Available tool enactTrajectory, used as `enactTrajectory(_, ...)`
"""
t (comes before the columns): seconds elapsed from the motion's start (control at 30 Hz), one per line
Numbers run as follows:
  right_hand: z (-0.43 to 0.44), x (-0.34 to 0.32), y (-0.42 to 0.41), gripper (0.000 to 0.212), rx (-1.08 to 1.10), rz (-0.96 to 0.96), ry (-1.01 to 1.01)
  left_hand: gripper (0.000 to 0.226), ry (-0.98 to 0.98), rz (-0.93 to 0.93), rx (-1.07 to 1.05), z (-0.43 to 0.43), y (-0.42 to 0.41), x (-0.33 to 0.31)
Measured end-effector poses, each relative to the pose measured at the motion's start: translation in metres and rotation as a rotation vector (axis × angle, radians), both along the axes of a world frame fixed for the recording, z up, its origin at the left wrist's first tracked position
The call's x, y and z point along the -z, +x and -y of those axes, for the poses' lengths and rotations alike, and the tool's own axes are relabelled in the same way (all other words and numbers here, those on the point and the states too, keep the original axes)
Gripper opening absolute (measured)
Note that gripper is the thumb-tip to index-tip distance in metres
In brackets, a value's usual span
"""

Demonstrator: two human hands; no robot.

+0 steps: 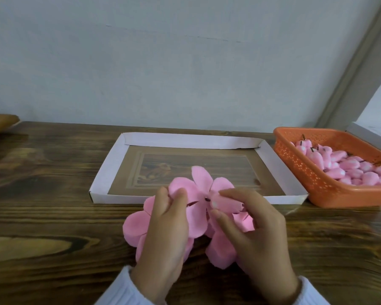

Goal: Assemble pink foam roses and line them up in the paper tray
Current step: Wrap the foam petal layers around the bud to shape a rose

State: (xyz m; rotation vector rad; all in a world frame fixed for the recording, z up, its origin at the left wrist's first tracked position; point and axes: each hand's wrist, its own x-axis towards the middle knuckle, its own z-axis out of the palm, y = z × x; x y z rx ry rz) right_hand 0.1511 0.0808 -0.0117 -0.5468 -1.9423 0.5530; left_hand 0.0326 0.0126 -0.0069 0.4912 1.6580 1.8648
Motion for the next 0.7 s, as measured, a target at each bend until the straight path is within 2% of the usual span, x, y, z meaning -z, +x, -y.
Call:
enactTrajectory(0.1, -0.001, 0.001, 0.000, 0.037, 0.033, -0.002, 0.021, 0.017, 0.105, -0.054, 0.094, 0.002, 0.003, -0.001)
enactTrajectory(0.2, -0.001, -0.001, 0.001, 0.034, 0.067, -0.067, -0.044, 0.012, 0.327, -0.227, 0.371, 0.008, 0.006, -0.005)
enactTrajectory(0.27, -0.001, -0.003, 0.002, 0.031, -0.020, -0.161, -0.240, 0.028, 0.412, -0.450, 0.504, 0.011, 0.009, -0.006)
enactTrajectory(0.3, 0.000, -0.005, 0.002, 0.038, -0.084, -0.229, -0.373, 0.037, 0.438, -0.544, 0.525, 0.011, 0.011, -0.006)
enactTrajectory(0.37, 0.002, -0.011, 0.002, 0.038, -0.239, -0.387, -0.649, 0.045, 0.468, -0.643, 0.454, 0.010, 0.015, -0.012)
enactTrajectory(0.43, 0.001, -0.016, 0.003, 0.029, -0.415, -0.491, -0.887, 0.043, 0.486, -0.653, 0.286, 0.007, 0.016, -0.024)
enactTrajectory(0.5, -0.001, -0.017, 0.004, 0.045, -0.595, -0.459, -1.057, 0.040, 0.547, -0.570, 0.200, 0.002, 0.012, -0.037)
enactTrajectory(0.6, -0.002, -0.016, 0.005, 0.069, -0.718, -0.531, -1.210, 0.038, 0.549, -0.497, 0.285, -0.006, 0.011, -0.050)
enactTrajectory(0.67, -0.001, -0.013, 0.004, 0.071, -0.779, -0.597, -1.271, 0.036, 0.508, -0.514, 0.354, -0.009, 0.017, -0.049)
enactTrajectory(0.7, 0.001, -0.012, 0.004, 0.069, -0.802, -0.564, -1.275, 0.035, 0.492, -0.522, 0.366, -0.011, 0.020, -0.046)
